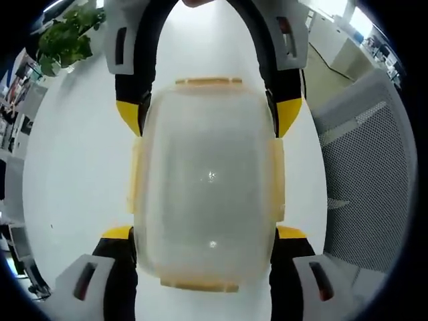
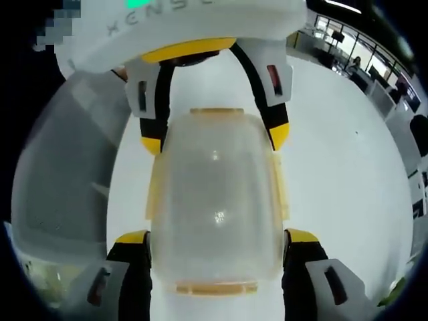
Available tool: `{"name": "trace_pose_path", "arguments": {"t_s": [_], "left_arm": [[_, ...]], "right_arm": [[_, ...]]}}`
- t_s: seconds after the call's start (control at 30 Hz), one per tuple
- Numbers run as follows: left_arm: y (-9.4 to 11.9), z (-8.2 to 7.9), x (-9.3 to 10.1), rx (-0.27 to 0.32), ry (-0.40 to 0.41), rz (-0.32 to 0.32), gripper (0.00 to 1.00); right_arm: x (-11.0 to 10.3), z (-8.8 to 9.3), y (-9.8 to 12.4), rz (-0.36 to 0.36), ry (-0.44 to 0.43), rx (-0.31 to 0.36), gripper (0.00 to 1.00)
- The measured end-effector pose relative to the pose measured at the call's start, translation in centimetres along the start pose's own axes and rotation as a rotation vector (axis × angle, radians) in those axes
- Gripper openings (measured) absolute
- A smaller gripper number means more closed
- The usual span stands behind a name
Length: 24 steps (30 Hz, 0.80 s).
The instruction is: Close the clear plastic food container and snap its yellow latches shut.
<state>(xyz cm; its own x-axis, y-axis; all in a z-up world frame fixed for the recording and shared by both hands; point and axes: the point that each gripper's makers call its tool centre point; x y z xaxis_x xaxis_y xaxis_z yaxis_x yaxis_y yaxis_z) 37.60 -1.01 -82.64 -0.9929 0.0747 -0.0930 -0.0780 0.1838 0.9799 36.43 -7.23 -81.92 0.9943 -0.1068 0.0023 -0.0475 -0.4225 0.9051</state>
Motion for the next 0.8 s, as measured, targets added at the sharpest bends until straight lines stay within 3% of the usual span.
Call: {"name": "trace_pose_path", "arguments": {"t_s": [0.8], "left_arm": [[-0.10,0.09,0.01,0.000,0.018,-0.003,0.82]], "right_arm": [[0.21,-0.05,-0.19,-0.006,0.019,-0.005,0.81]]}}
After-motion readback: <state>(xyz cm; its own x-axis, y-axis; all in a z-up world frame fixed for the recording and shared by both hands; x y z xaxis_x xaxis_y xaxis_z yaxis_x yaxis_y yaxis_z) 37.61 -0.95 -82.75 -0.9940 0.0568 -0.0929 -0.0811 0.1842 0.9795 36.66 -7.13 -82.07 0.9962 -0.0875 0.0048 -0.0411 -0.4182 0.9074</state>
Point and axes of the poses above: the point that each gripper's makers call its tool centre point, and the gripper's own axes: y roughly backward along the fingers, x roughly to its right, z roughly out of its underside, and after that the axes turned 2 degrees about -x, right-handed
